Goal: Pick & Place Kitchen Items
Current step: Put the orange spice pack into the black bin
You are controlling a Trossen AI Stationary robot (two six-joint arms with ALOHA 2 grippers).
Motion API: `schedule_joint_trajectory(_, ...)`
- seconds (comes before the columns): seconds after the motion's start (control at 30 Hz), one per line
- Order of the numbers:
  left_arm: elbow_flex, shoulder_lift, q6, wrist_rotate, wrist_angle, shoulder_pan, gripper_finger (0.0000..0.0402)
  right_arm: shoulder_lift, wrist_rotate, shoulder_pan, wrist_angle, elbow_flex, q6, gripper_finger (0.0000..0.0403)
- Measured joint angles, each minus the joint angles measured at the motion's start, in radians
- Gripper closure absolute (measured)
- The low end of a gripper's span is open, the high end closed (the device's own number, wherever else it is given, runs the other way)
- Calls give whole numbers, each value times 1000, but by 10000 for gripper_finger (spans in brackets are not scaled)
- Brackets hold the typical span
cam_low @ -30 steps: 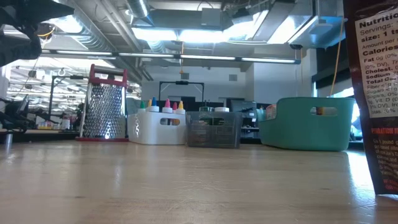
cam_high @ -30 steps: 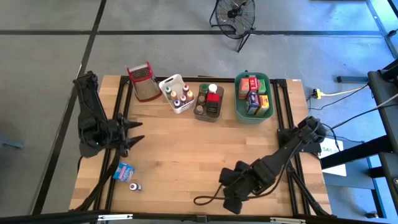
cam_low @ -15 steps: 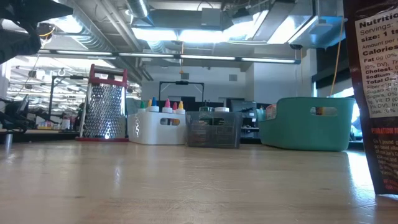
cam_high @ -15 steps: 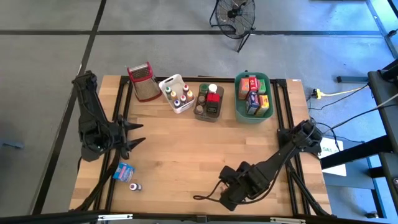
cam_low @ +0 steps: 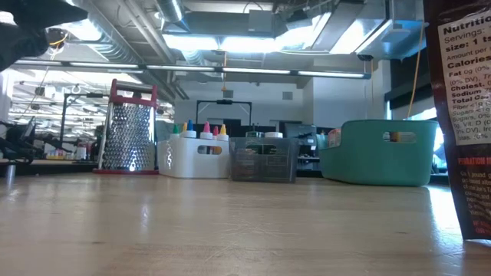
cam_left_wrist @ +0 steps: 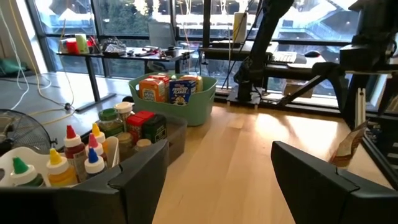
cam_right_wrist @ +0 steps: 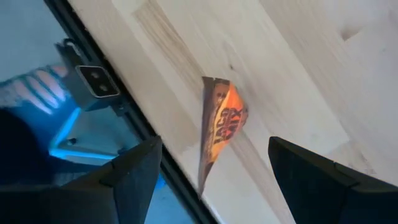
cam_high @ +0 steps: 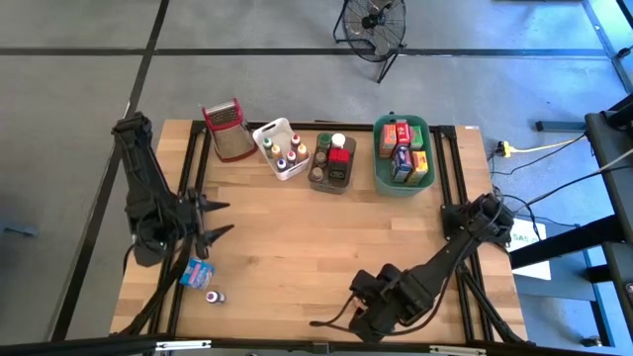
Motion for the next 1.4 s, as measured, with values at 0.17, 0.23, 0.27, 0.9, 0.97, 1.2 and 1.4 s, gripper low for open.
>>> schedule_joint_trajectory(0.17,0,38,-20,1,0,0,123,44,-11,-7,-2,0,-32,105)
schedule_joint_trajectory(0.23,0,50,-30,1,0,0,123,65,-33,-12,-3,0,-38,105)
schedule_joint_trajectory(0.27,0,55,-34,1,0,0,123,73,-42,-14,-4,0,-43,105)
schedule_joint_trajectory(0.9,0,68,-30,-10,0,0,123,143,-55,-38,-61,0,-131,303)
schedule_joint_trajectory(0.97,0,68,-21,-11,0,0,123,143,-55,-42,-61,0,-159,349)
schedule_joint_trajectory(1.2,0,68,-22,-6,0,0,123,143,-99,-64,-54,14,-279,399)
schedule_joint_trajectory(1.4,0,68,1,-13,0,0,123,142,-45,-109,-131,93,-426,401)
